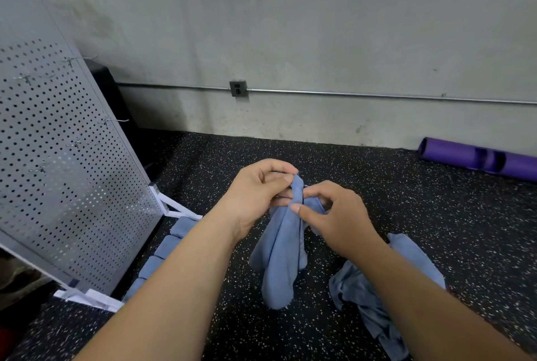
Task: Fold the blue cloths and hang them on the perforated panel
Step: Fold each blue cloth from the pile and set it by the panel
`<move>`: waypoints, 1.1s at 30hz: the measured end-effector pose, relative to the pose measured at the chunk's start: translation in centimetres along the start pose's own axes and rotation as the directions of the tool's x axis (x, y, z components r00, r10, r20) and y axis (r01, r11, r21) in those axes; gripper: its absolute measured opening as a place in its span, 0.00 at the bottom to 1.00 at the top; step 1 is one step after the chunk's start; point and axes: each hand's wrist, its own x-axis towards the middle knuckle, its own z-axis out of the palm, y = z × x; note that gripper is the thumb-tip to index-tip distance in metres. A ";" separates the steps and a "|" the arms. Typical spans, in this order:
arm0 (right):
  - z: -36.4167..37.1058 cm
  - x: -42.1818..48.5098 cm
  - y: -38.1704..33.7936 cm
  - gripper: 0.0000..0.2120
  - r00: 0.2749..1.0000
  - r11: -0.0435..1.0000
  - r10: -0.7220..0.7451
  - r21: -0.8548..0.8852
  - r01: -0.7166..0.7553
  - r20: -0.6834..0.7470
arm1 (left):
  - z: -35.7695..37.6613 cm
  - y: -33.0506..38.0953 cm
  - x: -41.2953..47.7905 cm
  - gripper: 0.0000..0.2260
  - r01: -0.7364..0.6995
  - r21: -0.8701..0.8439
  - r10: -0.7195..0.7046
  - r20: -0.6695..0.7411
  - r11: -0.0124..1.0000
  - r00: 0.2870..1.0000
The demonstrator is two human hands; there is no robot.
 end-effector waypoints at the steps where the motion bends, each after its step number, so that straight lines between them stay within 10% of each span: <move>1: 0.0 0.0 0.0 0.09 1.000 1.000 0.011 -0.012 -0.011 -0.012 | 0.0 0.0 -0.1 0.07 -0.010 0.027 0.010 0.005 1.000 1.000; 8: -1.7 0.5 0.3 0.10 0.997 0.989 -0.066 -0.132 0.062 -0.027 | -0.7 0.1 -0.3 0.15 -0.145 0.275 0.165 -0.050 0.950 0.985; 20: -4.5 1.2 1.8 0.12 0.986 0.962 -0.023 -0.264 0.066 0.163 | -1.5 0.0 0.5 0.13 -0.200 0.209 0.254 -0.280 0.957 0.926; 33: -8.4 1.4 3.2 0.14 0.968 0.946 0.048 -0.322 0.035 0.245 | -5.5 -0.8 1.7 0.10 -0.058 0.387 0.274 -0.532 0.920 0.801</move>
